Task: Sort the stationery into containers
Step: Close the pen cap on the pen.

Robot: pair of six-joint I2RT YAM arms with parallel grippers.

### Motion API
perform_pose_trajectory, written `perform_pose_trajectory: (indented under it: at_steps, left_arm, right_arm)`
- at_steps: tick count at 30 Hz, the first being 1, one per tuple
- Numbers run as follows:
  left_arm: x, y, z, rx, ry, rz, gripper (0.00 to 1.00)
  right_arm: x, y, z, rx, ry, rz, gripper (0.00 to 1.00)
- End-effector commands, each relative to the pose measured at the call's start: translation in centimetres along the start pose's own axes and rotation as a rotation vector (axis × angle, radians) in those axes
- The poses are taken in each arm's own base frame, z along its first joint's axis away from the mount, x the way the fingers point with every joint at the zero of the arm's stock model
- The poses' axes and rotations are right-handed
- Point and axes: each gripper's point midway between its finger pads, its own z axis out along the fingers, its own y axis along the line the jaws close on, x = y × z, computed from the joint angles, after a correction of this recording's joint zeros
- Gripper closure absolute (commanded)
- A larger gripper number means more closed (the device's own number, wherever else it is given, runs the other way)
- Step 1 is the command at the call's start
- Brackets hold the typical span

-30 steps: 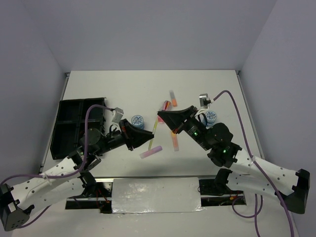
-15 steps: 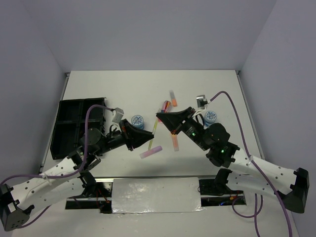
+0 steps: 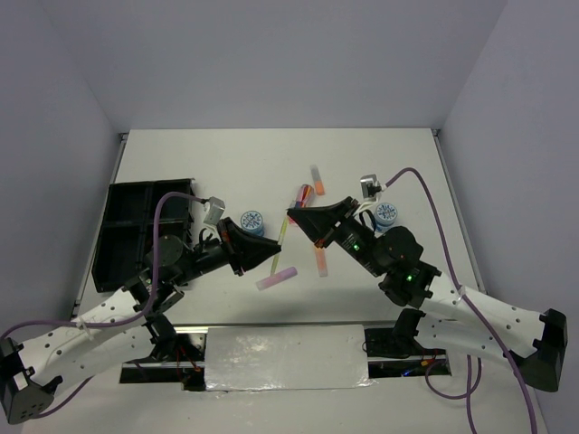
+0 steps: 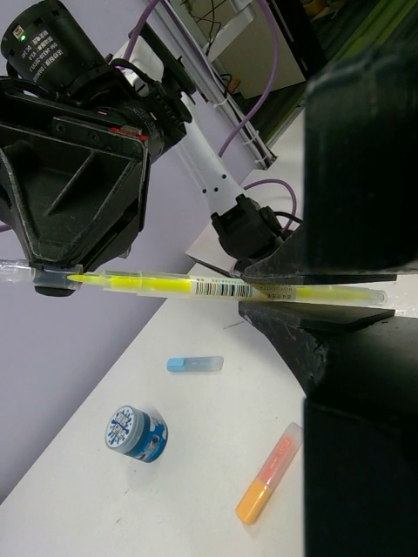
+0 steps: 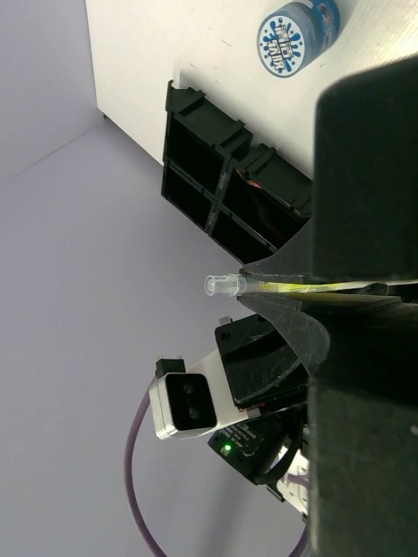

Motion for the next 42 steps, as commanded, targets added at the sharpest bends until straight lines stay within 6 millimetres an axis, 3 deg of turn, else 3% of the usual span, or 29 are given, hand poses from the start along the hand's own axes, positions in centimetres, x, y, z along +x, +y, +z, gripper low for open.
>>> perform_pose_trajectory:
  at_steps: [1,21,28,36,42]
  left_arm:
    - [-2.5,-1.7,0.2,0.049,-0.073,0.051,1.0]
    - [-3.2,-1.4,-0.2,0.022,-0.101,0.087,1.0]
    - [-4.1,-0.9,-0.5,-0.02,-0.133,0.127,1.0]
    - [-5.0,-1.6,-1.0,0.017,-0.199,0.185,1.0]
    - [-6.3,-2.0,-1.0,0.004,-0.213,0.241,1.0]
  right_arm:
    - [-0.4,0.7,-0.2,-0.033,-0.007,-0.001,1.0]
    - [2.9,-0.1,0.0,-0.04,0.115,-0.005,1.0]
    - [5.5,0.2,-0.4,-0.074,0.276,-0.081,1.0]
    - [7.8,-0.7,-1.1,-0.068,0.315,0.034,1.0]
    - [9.3,-2.0,-1.4,-0.007,0.391,0.027,1.0]
